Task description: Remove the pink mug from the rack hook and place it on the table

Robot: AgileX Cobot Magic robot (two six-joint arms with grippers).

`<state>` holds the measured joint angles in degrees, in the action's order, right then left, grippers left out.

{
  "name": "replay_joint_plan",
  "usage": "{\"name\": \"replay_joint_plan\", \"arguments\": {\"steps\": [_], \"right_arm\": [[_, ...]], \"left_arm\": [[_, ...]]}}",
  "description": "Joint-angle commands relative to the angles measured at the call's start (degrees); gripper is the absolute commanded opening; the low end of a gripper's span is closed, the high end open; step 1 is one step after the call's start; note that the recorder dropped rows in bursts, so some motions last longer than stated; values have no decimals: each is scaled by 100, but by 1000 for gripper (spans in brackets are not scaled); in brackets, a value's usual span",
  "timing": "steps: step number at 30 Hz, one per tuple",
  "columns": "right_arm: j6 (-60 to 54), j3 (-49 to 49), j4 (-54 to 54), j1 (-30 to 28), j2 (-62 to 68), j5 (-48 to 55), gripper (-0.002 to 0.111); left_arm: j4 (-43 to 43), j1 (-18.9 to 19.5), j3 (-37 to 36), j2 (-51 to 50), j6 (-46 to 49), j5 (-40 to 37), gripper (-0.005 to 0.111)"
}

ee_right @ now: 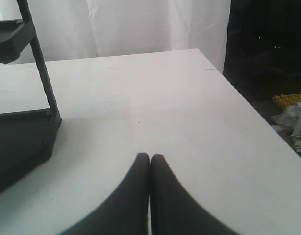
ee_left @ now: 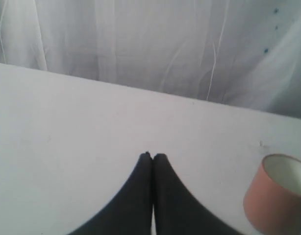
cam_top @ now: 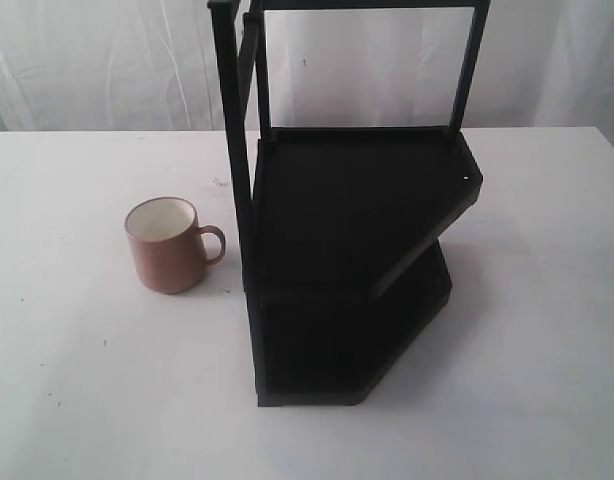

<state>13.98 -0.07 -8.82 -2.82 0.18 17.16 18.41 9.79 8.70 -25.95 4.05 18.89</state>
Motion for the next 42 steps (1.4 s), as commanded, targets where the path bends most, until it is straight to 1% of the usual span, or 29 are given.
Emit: {"name": "replay_joint_plan", "arguments": {"steps": [1, 4, 9, 10, 11, 12, 13, 15, 32, 37, 39, 42], "right_arm": [[-12, 7, 14, 16, -18, -55, 0], [-12, 7, 14, 16, -18, -55, 0], [-12, 7, 14, 16, -18, -55, 0], [-12, 7, 14, 16, -18, -55, 0], [-12, 7, 14, 16, -18, -55, 0], [-12, 7, 14, 16, -18, -55, 0], [-12, 7, 14, 16, -18, -55, 0], [-12, 7, 14, 16, -18, -55, 0], [-12, 7, 14, 16, -18, -55, 0], [-12, 7, 14, 16, -18, -55, 0], [-12, 7, 14, 16, -18, -55, 0], [-12, 7, 14, 16, -18, -55, 0]], "left_arm": [[384, -24, -273, 818, 32, 364, 0], [384, -24, -286, 1466, 234, 356, 0], [363, -24, -286, 2274, 244, 309, 0], [350, -24, -286, 2482, 323, 127, 0], [360, -24, -286, 2595, 529, -264, 0], [360, -24, -286, 2595, 542, -507, 0], [360, -24, -286, 2595, 542, -949, 0], [372, -24, -286, 2595, 413, -1314, 0], [362, -24, -286, 2595, 521, -1299, 0], [213, -24, -381, 2595, 521, -2125, 0], [94, -2, -450, 2595, 521, -2151, 0], [-150, 38, -564, 2595, 471, -1733, 0]]}}
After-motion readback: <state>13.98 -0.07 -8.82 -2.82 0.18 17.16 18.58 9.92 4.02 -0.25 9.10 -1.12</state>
